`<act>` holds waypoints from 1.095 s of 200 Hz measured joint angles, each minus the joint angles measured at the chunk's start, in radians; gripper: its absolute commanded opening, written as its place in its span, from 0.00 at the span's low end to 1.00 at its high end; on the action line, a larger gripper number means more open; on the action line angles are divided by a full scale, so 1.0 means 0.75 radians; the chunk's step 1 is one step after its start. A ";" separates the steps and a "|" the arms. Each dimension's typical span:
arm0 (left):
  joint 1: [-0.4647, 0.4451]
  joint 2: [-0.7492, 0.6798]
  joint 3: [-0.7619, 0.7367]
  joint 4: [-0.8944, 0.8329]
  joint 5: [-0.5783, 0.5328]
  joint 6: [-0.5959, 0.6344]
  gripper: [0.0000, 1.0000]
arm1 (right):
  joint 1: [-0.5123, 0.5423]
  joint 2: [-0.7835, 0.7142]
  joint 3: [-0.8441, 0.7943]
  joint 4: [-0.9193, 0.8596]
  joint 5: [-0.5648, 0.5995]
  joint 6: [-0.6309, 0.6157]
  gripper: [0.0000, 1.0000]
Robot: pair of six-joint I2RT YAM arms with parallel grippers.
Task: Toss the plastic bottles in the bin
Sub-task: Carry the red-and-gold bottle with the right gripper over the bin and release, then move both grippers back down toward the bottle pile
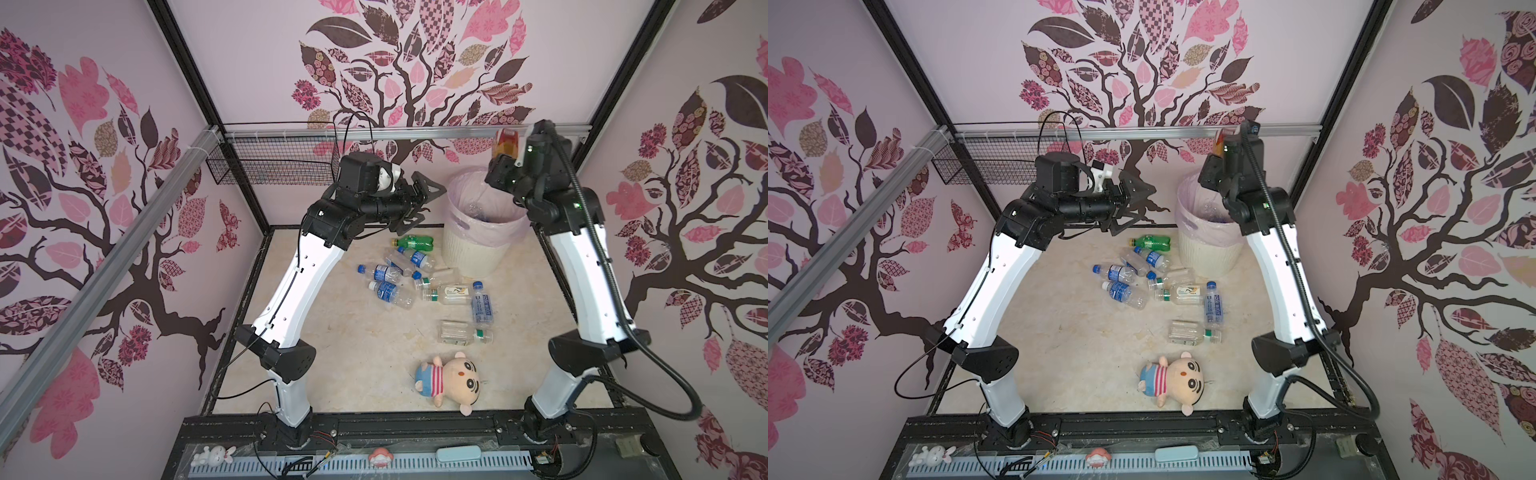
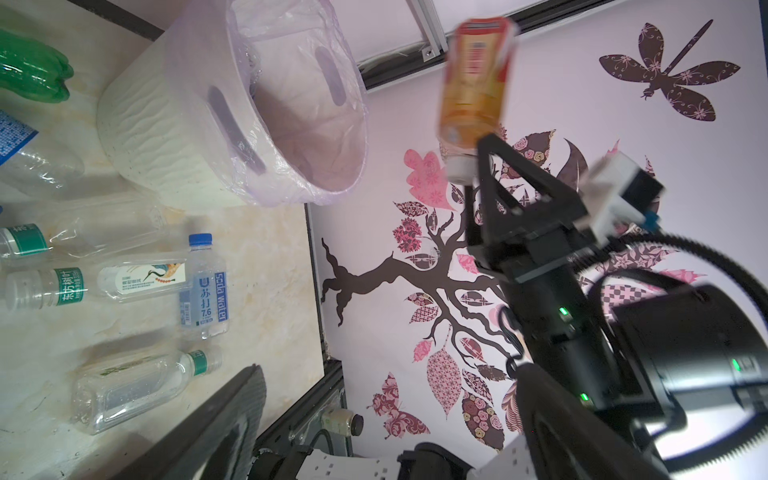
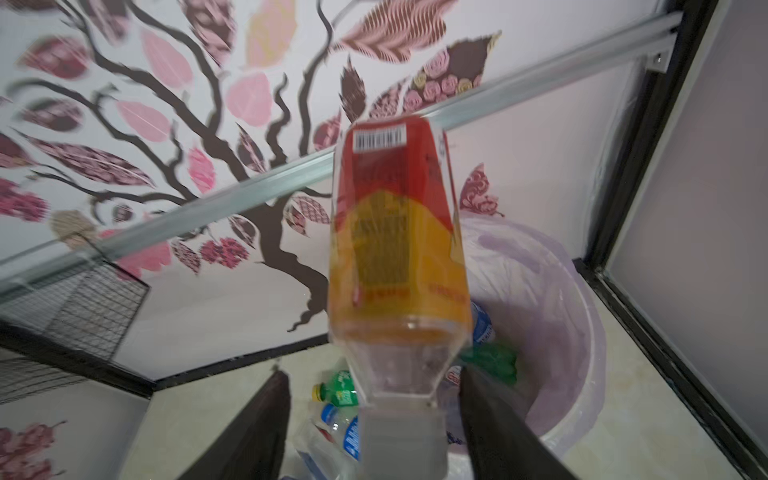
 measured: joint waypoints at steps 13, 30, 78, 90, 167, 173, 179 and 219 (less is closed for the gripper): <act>0.012 -0.025 -0.037 0.000 0.000 0.007 0.97 | -0.004 0.123 0.111 -0.096 0.010 0.016 0.95; 0.023 -0.067 -0.098 0.000 0.000 0.011 0.97 | -0.005 0.140 0.095 -0.152 0.015 0.036 1.00; 0.025 -0.107 -0.163 0.005 -0.001 0.011 0.97 | -0.005 -0.102 -0.216 -0.068 0.007 0.052 1.00; 0.025 -0.120 -0.194 0.010 -0.005 0.010 0.97 | -0.005 -0.125 -0.212 -0.062 0.007 0.052 0.99; 0.026 -0.252 -0.456 0.032 -0.055 0.002 0.97 | -0.002 -0.192 -0.302 -0.067 -0.070 0.056 1.00; 0.028 -0.263 -0.475 0.033 -0.062 0.001 0.97 | 0.000 -0.210 -0.339 -0.069 -0.079 0.057 1.00; 0.031 -0.274 -0.494 0.033 -0.067 0.000 0.97 | 0.006 -0.232 -0.382 -0.064 -0.087 0.057 1.00; 0.099 -0.316 -0.647 0.036 -0.091 -0.020 0.97 | 0.098 -0.399 -0.672 -0.028 -0.114 0.055 1.00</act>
